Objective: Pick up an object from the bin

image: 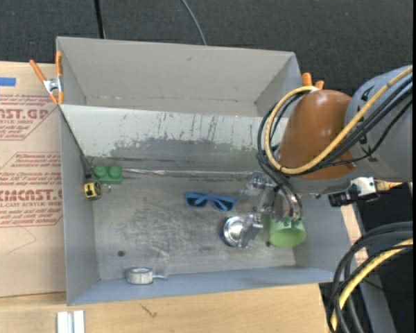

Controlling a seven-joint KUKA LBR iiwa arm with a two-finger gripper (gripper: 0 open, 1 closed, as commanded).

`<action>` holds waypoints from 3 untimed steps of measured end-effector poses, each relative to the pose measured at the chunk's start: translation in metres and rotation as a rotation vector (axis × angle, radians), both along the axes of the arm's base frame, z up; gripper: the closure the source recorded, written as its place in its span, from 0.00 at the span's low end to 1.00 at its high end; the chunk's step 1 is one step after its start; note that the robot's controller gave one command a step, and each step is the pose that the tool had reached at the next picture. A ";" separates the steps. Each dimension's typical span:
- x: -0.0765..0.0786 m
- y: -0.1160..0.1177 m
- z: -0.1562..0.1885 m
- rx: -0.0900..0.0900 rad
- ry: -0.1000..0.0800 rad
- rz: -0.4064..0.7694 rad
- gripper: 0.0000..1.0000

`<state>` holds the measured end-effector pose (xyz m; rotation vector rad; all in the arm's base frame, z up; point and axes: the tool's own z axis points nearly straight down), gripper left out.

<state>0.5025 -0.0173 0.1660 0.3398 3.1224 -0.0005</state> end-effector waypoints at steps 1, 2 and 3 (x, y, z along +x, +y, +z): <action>0.008 -0.020 -0.092 -0.001 -0.004 -0.098 0.00; 0.008 -0.019 -0.090 0.000 -0.003 -0.096 1.00; 0.015 -0.011 0.048 0.001 -0.008 -0.053 1.00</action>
Offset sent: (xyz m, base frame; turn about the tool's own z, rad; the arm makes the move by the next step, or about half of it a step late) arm 0.0074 -0.0193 -0.0900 0.0966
